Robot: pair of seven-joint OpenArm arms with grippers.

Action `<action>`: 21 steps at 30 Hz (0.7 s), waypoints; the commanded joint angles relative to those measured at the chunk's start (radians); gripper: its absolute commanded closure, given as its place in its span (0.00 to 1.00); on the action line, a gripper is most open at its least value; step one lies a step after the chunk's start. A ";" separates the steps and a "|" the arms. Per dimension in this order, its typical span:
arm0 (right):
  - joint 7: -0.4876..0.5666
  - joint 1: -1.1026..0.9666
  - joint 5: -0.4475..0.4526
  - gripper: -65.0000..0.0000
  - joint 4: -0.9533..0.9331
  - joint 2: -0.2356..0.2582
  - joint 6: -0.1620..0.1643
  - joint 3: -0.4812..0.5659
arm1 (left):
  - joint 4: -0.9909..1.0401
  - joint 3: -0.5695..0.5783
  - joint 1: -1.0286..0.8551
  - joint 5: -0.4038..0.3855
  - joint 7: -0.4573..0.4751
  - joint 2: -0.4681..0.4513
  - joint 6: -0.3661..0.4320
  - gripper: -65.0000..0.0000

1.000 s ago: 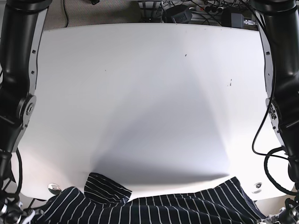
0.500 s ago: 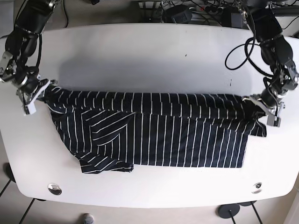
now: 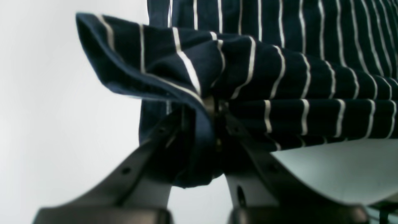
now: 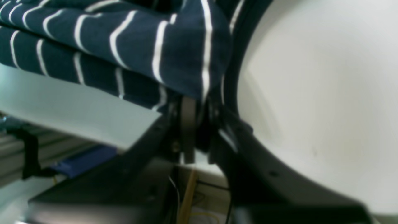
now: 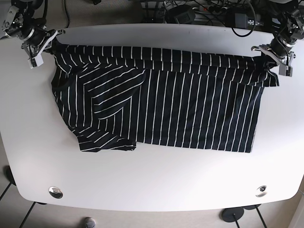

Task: Fold the T-shirt properly
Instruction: 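Lay the shirt down and slide both grippers along its sides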

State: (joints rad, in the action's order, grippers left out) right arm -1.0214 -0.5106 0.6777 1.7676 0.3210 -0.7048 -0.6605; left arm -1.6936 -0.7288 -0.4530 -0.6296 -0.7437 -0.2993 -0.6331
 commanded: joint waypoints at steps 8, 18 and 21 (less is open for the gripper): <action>0.017 -0.023 -0.005 0.13 0.159 -0.036 0.007 -0.091 | -0.061 -0.027 -0.066 -0.006 -0.072 -0.021 -0.032 0.54; -0.018 0.355 -0.209 0.14 0.008 -0.046 0.007 -0.034 | -0.171 -0.022 0.087 -0.005 -0.078 -0.051 -0.035 0.43; -0.014 0.502 -0.284 0.14 -0.150 -0.036 0.007 0.028 | -0.170 -0.021 0.167 -0.003 -0.078 -0.051 -0.034 0.43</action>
State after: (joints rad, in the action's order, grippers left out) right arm -1.0485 0.0086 0.3920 1.5768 0.2584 -0.7002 -0.6201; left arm -1.8484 -0.7414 -0.2771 -0.6220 -0.8413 -0.3336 -0.6670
